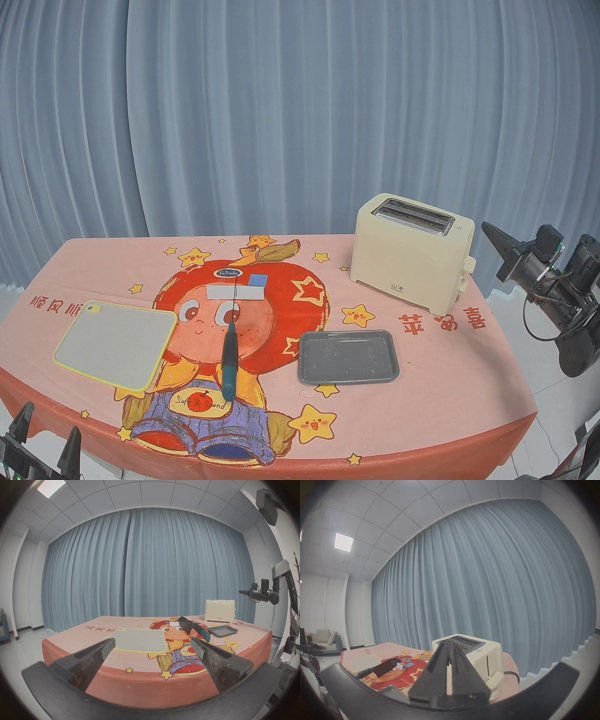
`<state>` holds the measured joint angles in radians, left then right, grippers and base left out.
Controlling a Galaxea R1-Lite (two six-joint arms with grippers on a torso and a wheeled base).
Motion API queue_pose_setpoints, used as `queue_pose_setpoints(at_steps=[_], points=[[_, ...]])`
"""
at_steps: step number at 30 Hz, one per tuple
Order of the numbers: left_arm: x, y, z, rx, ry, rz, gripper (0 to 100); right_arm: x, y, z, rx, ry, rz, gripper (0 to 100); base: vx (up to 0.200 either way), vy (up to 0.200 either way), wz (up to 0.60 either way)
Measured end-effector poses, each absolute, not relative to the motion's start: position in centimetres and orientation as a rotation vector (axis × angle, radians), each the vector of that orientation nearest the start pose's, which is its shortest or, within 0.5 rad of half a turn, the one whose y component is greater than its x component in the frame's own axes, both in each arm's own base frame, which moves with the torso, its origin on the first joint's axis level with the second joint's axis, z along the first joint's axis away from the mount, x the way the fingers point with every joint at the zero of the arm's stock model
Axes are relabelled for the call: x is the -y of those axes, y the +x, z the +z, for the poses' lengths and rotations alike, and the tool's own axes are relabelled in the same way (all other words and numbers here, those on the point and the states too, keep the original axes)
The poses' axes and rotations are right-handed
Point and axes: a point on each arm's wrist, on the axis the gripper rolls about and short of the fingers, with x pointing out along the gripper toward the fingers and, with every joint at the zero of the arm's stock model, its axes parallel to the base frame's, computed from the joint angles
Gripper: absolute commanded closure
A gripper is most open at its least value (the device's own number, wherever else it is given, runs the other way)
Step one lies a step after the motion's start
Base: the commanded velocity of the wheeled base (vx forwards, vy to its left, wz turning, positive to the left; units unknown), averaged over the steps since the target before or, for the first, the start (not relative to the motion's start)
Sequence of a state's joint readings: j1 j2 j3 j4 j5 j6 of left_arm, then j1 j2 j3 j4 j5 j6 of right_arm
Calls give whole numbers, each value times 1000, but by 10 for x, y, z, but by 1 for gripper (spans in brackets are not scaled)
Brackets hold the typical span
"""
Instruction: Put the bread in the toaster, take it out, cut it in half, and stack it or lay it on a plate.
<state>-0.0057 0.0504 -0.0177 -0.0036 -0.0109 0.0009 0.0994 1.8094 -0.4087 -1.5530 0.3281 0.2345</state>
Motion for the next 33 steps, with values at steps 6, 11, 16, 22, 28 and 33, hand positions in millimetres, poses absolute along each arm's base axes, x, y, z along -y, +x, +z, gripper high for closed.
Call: queue_pose_setpoints(at_steps=[6,11,16,22,28,33], points=[[0,-20,82,-29,1,-17,0,-33,269,154,127,211,442,100,0,0,0],[0,-20,82,-29,1,-16,0,-33,265,162,152,209,445,100,0,0,0],[0,-20,82,-29,0,-17,0,-35,258,161,141,210,452,100,0,0,0],[0,-20,82,-29,0,-17,0,-38,246,155,109,214,467,100,0,0,0],[0,-20,82,-29,0,-17,0,-39,241,152,93,214,470,100,0,0,0],[0,-20,82,-29,1,-16,0,-38,240,152,90,213,469,100,0,0,0]])
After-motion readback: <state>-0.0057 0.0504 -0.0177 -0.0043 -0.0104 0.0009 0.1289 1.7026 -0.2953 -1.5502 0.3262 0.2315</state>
